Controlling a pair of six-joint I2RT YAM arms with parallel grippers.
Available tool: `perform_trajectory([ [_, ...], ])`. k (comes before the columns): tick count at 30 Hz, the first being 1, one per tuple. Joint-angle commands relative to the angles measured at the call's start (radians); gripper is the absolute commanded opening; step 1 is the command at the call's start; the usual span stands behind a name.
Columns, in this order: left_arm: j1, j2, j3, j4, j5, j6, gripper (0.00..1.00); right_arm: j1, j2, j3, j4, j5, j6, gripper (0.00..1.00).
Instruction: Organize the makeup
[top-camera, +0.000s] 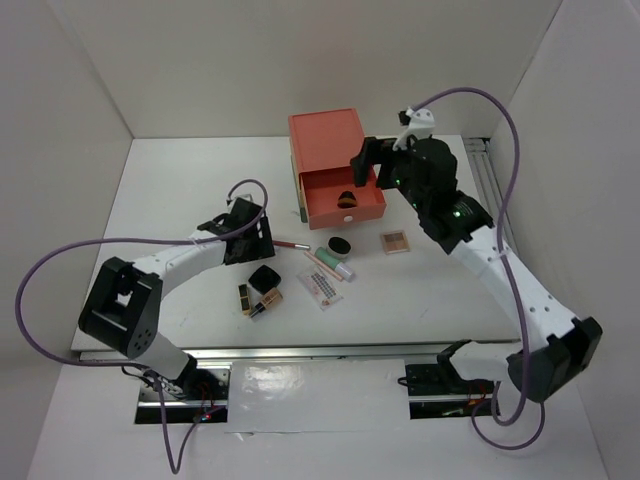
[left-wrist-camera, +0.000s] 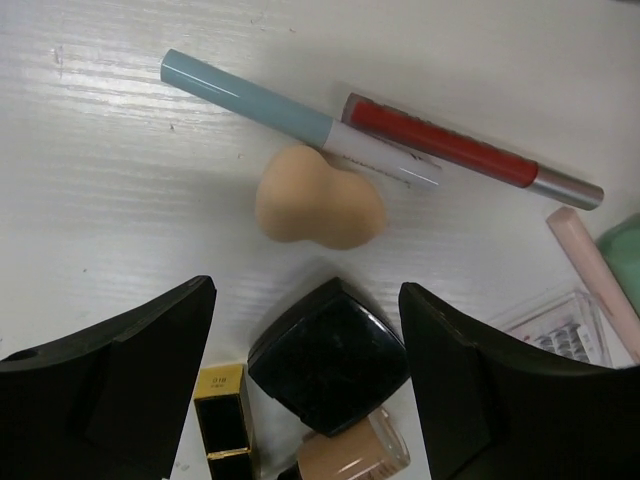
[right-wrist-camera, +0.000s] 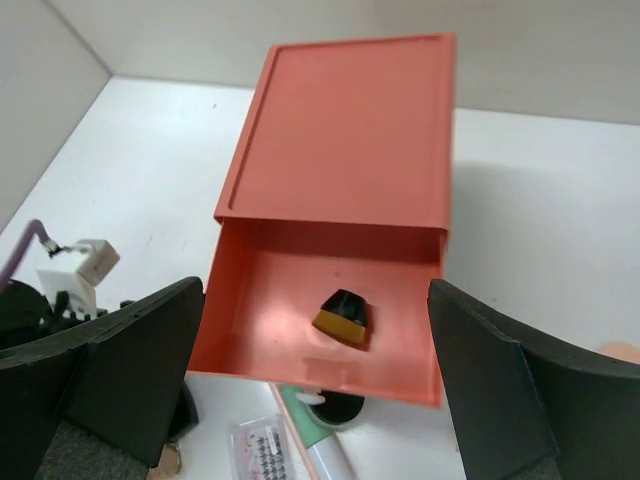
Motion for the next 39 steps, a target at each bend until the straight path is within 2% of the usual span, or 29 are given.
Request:
perform_trajectory([
  [1, 0.006, 0.04, 0.035, 0.055, 0.027, 0.034, 0.87, 0.009, -0.098, -0.044, -0.016, 0.119, -0.008, 1.0],
  [7, 0.037, 0.141, 0.062, 0.098, 0.025, 0.052, 0.87, -0.001, -0.21, -0.115, -0.092, 0.214, 0.013, 1.0],
  [10, 0.056, 0.19, 0.086, 0.107, 0.025, 0.061, 0.81, -0.001, -0.233, -0.136, -0.137, 0.245, 0.032, 1.0],
  [12, 0.057, 0.202, 0.095, 0.107, 0.025, 0.074, 0.74, -0.001, -0.242, -0.137, -0.157, 0.256, 0.041, 1.0],
  [13, 0.057, 0.202, 0.095, 0.116, 0.025, 0.074, 0.65, -0.001, -0.242, -0.137, -0.166, 0.256, 0.041, 1.0],
  [16, 0.057, 0.172, 0.072, 0.15, 0.039, 0.1, 0.51, -0.001, -0.26, -0.149, -0.187, 0.256, 0.052, 1.0],
  [17, 0.057, 0.158, 0.056, 0.15, 0.068, 0.1, 0.4, -0.001, -0.26, -0.149, -0.187, 0.265, 0.052, 1.0],
  [18, 0.057, 0.143, 0.055, 0.15, 0.068, 0.109, 0.35, -0.001, -0.269, -0.159, -0.188, 0.265, 0.061, 1.0],
  [22, 0.057, 0.01, 0.014, 0.137, 0.102, 0.12, 0.2, -0.001, -0.299, -0.169, -0.188, 0.265, 0.061, 1.0],
  [27, 0.037, -0.178, 0.014, 0.094, 0.148, 0.159, 0.2, -0.01, -0.335, -0.192, -0.188, 0.265, 0.071, 1.0],
  [31, 0.015, -0.298, 0.083, 0.084, 0.215, 0.202, 0.21, -0.01, -0.346, -0.226, -0.188, 0.276, 0.081, 1.0],
  [35, -0.029, -0.298, 0.196, 0.133, 0.329, 0.254, 0.24, -0.01, -0.355, -0.236, -0.188, 0.285, 0.081, 1.0],
  [39, -0.116, -0.182, 0.386, 0.144, 0.397, 0.299, 0.26, -0.01, -0.355, -0.236, -0.188, 0.296, 0.09, 1.0],
])
